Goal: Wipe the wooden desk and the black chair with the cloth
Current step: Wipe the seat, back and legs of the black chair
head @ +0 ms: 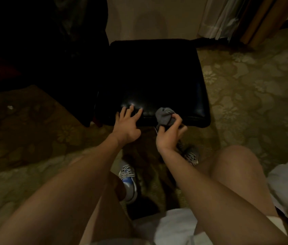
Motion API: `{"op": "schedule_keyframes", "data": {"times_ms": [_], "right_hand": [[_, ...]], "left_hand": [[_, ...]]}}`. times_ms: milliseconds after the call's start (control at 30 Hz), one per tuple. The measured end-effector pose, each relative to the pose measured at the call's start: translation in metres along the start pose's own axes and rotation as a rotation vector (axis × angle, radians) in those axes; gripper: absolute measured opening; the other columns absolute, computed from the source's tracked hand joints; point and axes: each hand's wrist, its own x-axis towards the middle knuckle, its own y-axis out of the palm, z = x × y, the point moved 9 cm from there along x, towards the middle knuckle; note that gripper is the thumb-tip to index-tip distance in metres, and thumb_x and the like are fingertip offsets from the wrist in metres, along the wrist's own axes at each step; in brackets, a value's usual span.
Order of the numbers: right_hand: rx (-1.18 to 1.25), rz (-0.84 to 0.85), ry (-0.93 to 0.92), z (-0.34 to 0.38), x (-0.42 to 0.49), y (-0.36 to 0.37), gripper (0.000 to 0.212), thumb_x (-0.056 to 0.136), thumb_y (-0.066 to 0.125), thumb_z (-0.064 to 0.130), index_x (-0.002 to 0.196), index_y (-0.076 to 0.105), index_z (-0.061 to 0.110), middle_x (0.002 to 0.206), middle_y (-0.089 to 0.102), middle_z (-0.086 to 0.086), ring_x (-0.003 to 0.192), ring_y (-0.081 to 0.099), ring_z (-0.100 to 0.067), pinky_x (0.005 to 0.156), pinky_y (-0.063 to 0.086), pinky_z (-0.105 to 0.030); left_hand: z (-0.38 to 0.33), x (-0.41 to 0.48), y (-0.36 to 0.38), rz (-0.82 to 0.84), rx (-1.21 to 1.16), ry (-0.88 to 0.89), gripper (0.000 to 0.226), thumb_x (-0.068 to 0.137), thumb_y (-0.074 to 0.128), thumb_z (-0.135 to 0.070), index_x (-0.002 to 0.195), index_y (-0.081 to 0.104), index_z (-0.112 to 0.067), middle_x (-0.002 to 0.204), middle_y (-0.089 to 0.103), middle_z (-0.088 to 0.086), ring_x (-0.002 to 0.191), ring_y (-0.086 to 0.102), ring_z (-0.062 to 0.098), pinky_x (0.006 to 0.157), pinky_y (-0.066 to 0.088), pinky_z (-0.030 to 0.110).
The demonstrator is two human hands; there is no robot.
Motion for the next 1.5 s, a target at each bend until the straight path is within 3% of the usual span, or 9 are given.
{"op": "schedule_keyframes", "data": {"times_ms": [367, 533, 633, 733, 967, 1100, 1233, 1367, 1500], "right_hand": [[0.004, 0.083, -0.031, 0.009, 0.002, 0.026, 0.051, 0.091, 0.063, 0.005, 0.133, 0.041, 0.022, 0.137, 0.030, -0.015, 0.125, 0.045, -0.037, 0.094, 0.053, -0.046], [0.016, 0.135, -0.065, 0.012, 0.003, 0.024, 0.049, 0.092, 0.062, 0.006, 0.135, 0.041, 0.018, 0.137, 0.031, -0.015, 0.125, 0.046, -0.035, 0.098, 0.051, -0.040], [0.051, 0.165, -0.041, 0.010, -0.009, 0.032, 0.049, 0.093, 0.061, 0.004, 0.135, 0.041, 0.020, 0.137, 0.030, -0.013, 0.124, 0.045, -0.033, 0.095, 0.051, -0.035], [0.092, 0.188, -0.017, 0.011, -0.020, 0.038, 0.049, 0.094, 0.060, 0.004, 0.134, 0.040, 0.023, 0.138, 0.029, -0.012, 0.124, 0.047, -0.033, 0.088, 0.049, -0.028], [0.205, 0.310, -0.013, 0.012, -0.046, 0.060, 0.051, 0.090, 0.056, -0.009, 0.132, 0.043, 0.017, 0.131, 0.030, -0.006, 0.119, 0.047, -0.026, 0.094, 0.048, -0.031], [0.231, 0.306, 0.015, 0.011, -0.047, 0.059, 0.049, 0.090, 0.057, -0.006, 0.132, 0.043, 0.016, 0.131, 0.030, -0.008, 0.113, 0.048, -0.024, 0.089, 0.046, -0.027], [0.261, 0.306, 0.018, 0.002, -0.037, 0.044, 0.044, 0.092, 0.059, 0.004, 0.131, 0.043, 0.017, 0.135, 0.031, -0.012, 0.106, 0.051, -0.023, 0.089, 0.052, -0.035], [0.266, 0.238, 0.005, -0.004, -0.031, 0.023, 0.043, 0.092, 0.059, 0.001, 0.132, 0.044, 0.006, 0.127, 0.032, -0.009, 0.093, 0.048, -0.005, 0.070, 0.041, -0.001], [0.262, 0.233, -0.054, -0.004, -0.029, 0.015, 0.043, 0.092, 0.062, 0.002, 0.132, 0.045, 0.001, 0.127, 0.044, -0.014, 0.100, 0.053, -0.012, 0.071, 0.041, -0.001]], "left_hand": [[-0.032, -0.006, -0.002, 0.000, -0.271, 0.104, 0.080, 0.089, 0.055, -0.010, 0.159, 0.020, -0.022, 0.168, 0.005, 0.001, 0.154, -0.001, 0.021, 0.122, 0.000, 0.033], [-0.023, -0.016, -0.012, -0.161, -0.471, 0.145, 0.056, 0.086, 0.052, 0.003, 0.141, 0.055, -0.009, 0.157, 0.038, 0.008, 0.149, 0.028, 0.025, 0.119, 0.020, 0.031], [0.005, -0.039, -0.005, -0.289, -0.333, 0.019, 0.055, 0.092, 0.052, -0.006, 0.146, 0.047, -0.013, 0.163, 0.026, 0.003, 0.152, 0.019, 0.021, 0.118, 0.029, 0.036], [0.017, -0.052, 0.009, -0.253, -0.342, -0.051, 0.069, 0.087, 0.054, -0.004, 0.152, 0.036, -0.020, 0.167, 0.014, -0.003, 0.154, 0.009, 0.018, 0.118, 0.031, 0.038], [0.017, -0.045, -0.005, -0.163, -0.595, -0.105, 0.070, 0.087, 0.051, 0.002, 0.150, 0.038, -0.024, 0.144, 0.053, 0.007, 0.132, 0.050, 0.029, 0.100, 0.045, 0.032], [0.003, -0.049, -0.004, -0.086, -0.646, -0.038, 0.074, 0.087, 0.051, 0.005, 0.153, 0.031, -0.022, 0.143, 0.052, 0.012, 0.128, 0.052, 0.031, 0.093, 0.045, 0.031], [-0.016, -0.049, 0.001, -0.070, -0.673, 0.025, 0.073, 0.086, 0.052, 0.008, 0.152, 0.032, -0.015, 0.147, 0.046, 0.014, 0.137, 0.043, 0.029, 0.104, 0.038, 0.026], [-0.047, -0.056, 0.005, -0.035, -0.715, 0.104, 0.073, 0.088, 0.050, 0.010, 0.153, 0.025, -0.012, 0.153, 0.035, 0.014, 0.143, 0.031, 0.026, 0.104, 0.025, 0.015], [-0.061, -0.063, 0.013, 0.015, -0.835, 0.059, 0.074, 0.096, 0.044, 0.006, 0.158, 0.015, -0.021, 0.155, 0.036, 0.011, 0.141, 0.038, 0.027, 0.100, 0.038, 0.025]]}}
